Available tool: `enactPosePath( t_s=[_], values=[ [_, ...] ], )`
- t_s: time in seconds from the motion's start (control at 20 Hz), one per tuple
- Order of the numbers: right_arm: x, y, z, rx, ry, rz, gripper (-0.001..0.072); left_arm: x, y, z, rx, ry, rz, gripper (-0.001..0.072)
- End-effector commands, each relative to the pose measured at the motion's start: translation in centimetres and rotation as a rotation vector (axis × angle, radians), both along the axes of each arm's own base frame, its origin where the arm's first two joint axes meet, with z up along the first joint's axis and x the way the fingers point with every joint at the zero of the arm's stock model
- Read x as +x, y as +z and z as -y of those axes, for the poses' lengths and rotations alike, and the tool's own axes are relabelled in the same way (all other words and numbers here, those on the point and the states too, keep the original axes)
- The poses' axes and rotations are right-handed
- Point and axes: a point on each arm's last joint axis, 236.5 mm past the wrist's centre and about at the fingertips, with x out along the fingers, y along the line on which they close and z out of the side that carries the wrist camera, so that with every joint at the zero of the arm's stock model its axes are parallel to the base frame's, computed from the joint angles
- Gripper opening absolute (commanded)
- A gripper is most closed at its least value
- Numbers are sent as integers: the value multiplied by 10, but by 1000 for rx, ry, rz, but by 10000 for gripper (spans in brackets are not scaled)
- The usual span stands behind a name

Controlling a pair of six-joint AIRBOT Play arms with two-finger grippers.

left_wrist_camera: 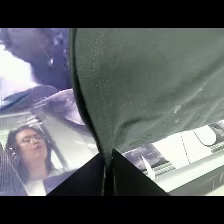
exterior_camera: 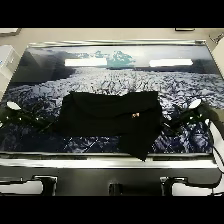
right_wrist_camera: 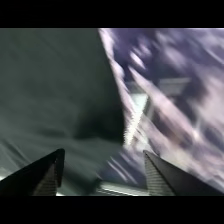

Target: Fold the clothes and pants, and hang the long-sleeved shirts on hangers.

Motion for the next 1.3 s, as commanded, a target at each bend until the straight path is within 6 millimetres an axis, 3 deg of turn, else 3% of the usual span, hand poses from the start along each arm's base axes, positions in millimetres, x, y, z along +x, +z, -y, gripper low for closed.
enactPosePath(
  t_s=[0.0,0.1,0.15,0.2,0.3,0.4,0.45,0.5,0.55,0.6,0.65,0.7,0.75,0.8,0.85,0.95,1.05,1.15,1.25],
  values=[
    [18,-11,-16,9,-37,80,516,2,8,0,6,1,26,25],
    [18,-11,-16,4,-63,65,417,3,11,0,9,1,37,25],
    [17,-11,-16,3,-76,56,320,3,12,0,11,1,40,25],
    [15,-9,-19,14,-81,44,52,3,14,0,11,7,38,25],
    [18,9,-22,46,-38,60,38,10,26,1,9,13,73,24],
    [54,53,-9,-1,40,232,38,44,69,-1,19,43,240,23],
    [82,92,-1,-38,82,386,37,72,111,-4,38,76,397,22],
    [113,145,8,-94,113,569,37,97,163,-8,65,109,574,22],
    [141,217,20,-182,126,790,37,118,234,-13,102,144,786,22],
    [158,303,29,-276,120,1032,37,126,310,-16,140,178,994,23],
    [158,397,36,-375,97,1281,38,120,397,-19,185,227,1219,24],
    [140,480,39,-458,67,1496,38,101,475,-18,221,268,1423,24],
    [106,554,37,-527,33,1682,38,67,549,-13,256,300,1625,24],
    [69,601,32,-566,12,1806,38,29,601,-5,276,321,1778,24],
    [33,628,25,-582,0,1881,38,-12,639,5,288,330,1899,24],
    [-25,641,11,-560,-16,1906,38,-74,671,25,299,325,2027,24],
    [-59,635,2,-529,-21,1875,38,-115,682,35,291,351,2074,24],
    [-77,636,-2,-526,-25,1880,38,-136,686,37,289,388,2091,24],
    [-87,648,2,-556,-52,1929,38,-143,688,38,295,391,2101,24]
  ],
)
